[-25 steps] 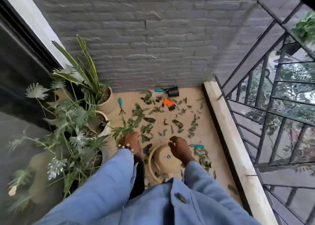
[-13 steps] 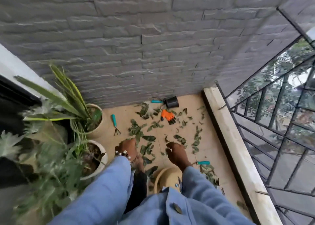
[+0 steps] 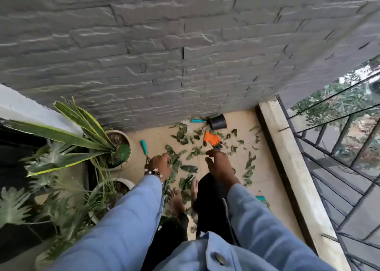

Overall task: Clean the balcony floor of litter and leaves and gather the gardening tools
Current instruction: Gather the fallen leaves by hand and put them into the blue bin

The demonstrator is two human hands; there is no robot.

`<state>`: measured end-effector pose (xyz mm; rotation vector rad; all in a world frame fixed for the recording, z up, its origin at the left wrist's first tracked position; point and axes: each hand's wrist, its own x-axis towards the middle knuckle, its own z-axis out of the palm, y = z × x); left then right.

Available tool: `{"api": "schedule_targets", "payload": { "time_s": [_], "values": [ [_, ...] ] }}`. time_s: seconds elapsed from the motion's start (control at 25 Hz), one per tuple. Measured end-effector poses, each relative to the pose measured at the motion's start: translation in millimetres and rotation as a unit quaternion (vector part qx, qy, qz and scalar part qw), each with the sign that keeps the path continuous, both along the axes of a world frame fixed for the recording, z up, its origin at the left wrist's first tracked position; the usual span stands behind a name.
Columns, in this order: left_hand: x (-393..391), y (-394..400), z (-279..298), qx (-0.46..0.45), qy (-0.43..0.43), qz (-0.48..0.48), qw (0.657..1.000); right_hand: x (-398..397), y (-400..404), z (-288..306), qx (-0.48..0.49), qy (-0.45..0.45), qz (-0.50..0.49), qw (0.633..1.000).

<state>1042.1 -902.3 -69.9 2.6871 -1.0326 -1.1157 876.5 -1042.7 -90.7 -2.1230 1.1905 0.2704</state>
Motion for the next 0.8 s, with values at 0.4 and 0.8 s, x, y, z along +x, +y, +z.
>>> {"api": "schedule_targets", "payload": {
  "time_s": [0.4,0.8],
  "values": [
    [34.7,-64.4,-64.2,0.036,0.033,0.109,0.993,29.9,-86.3,-68.8,0.051,0.047,0.056,0.996],
    [44.8,-141.3,-199.8,-0.005,0.063,0.195,0.979,66.7,-171.9,-201.6,0.074,0.022,0.060,0.995]
  ]
}}
